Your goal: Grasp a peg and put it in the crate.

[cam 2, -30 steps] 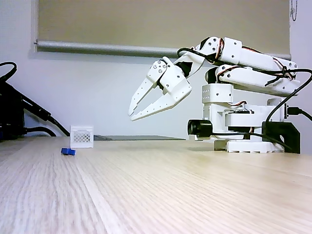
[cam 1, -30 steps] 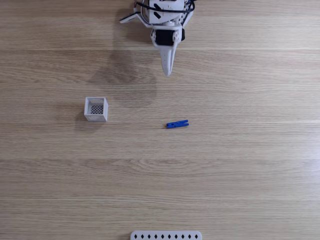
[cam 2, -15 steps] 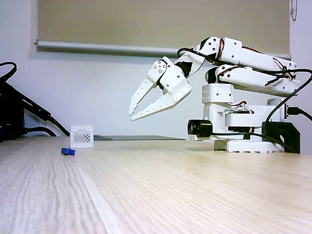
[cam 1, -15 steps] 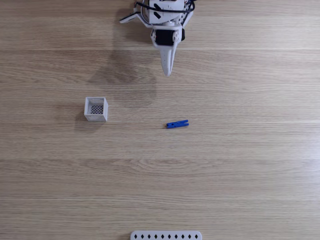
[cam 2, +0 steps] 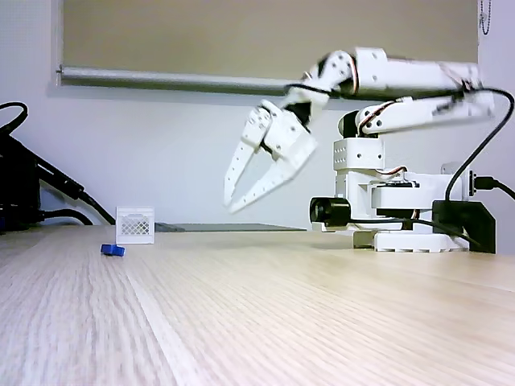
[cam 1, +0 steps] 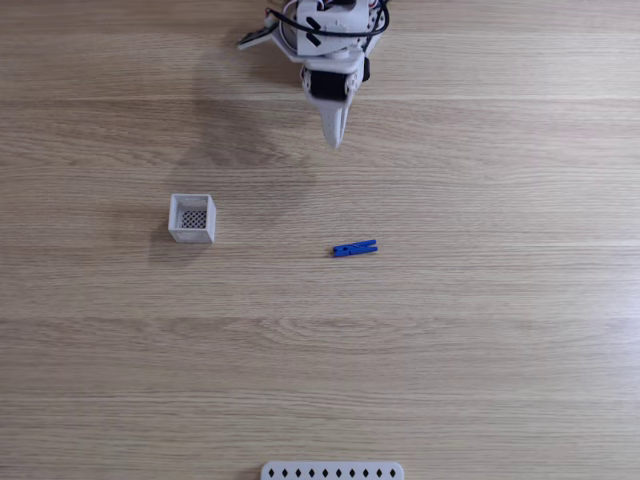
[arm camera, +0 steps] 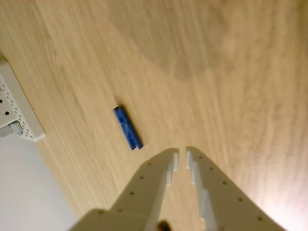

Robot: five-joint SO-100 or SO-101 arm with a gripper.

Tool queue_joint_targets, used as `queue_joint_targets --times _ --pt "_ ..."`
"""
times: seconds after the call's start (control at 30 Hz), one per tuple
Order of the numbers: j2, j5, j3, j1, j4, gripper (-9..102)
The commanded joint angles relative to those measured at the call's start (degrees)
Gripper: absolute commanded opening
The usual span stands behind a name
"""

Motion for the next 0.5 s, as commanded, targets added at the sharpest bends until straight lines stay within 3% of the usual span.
queue_joint_targets --times 0.0,0.17,0.33,0.47 --pt "-16.17 -8.79 -23.82 -0.44 0.00 0" --pt "-37.09 -23.91 -41.13 -0.44 0.00 0" --pt "-55.46 -19.42 -57.22 -0.44 2.02 0" --pt "-67.50 -15.73 -68.73 -1.85 10.63 0"
